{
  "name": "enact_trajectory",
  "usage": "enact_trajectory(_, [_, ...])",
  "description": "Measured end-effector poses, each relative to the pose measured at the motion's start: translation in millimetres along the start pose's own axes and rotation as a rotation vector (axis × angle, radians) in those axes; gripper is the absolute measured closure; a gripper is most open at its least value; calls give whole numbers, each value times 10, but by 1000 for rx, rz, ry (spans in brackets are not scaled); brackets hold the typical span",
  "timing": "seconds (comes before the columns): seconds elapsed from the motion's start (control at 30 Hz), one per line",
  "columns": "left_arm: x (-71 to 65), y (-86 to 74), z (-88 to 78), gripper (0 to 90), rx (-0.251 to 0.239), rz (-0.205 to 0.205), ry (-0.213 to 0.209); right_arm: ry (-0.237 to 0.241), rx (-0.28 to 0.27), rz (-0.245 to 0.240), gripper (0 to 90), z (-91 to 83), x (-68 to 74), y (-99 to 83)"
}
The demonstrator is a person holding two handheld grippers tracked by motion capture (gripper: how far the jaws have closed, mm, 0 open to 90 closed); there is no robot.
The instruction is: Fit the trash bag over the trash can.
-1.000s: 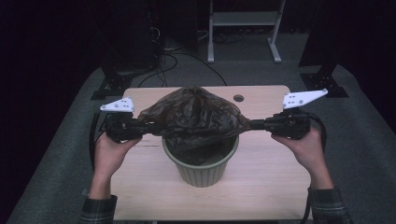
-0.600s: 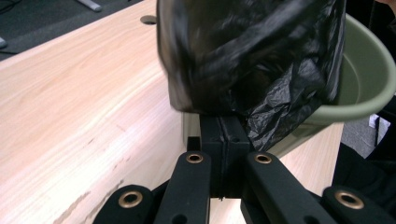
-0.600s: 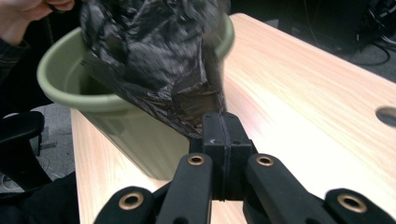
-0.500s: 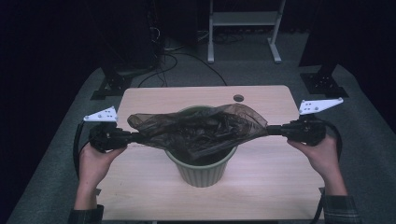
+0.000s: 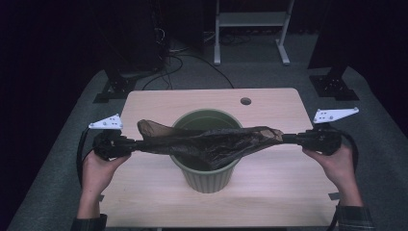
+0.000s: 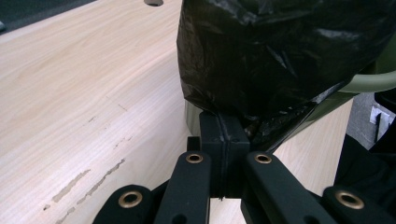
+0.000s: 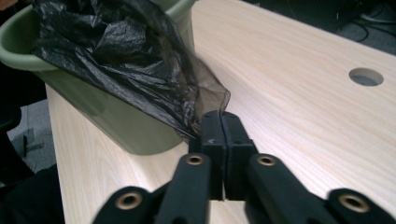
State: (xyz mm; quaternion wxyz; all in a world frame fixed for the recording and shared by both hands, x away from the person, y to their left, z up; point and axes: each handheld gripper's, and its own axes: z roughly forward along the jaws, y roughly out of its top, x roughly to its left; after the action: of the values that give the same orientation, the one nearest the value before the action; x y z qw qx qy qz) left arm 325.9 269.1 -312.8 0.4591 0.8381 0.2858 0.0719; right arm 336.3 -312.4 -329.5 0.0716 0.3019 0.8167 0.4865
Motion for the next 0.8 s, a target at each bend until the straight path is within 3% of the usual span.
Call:
enact_trajectory(0.1, [-31,45,-101,716,-50,10,10,4,-34,-2,762,-44,8,42])
enact_trajectory(0.33, [-170,217,-340,543,-85,59,-1,22,-96,-17,656,-148,70,197])
enact_trajectory(0.6, [-359,643,-514,448,-126,149,7,32,-138,-69,575,-151,210,458])
enact_trajectory(0.8, [-428,974,-395,431,-116,201,2,44,-149,-97,547,-75,284,600])
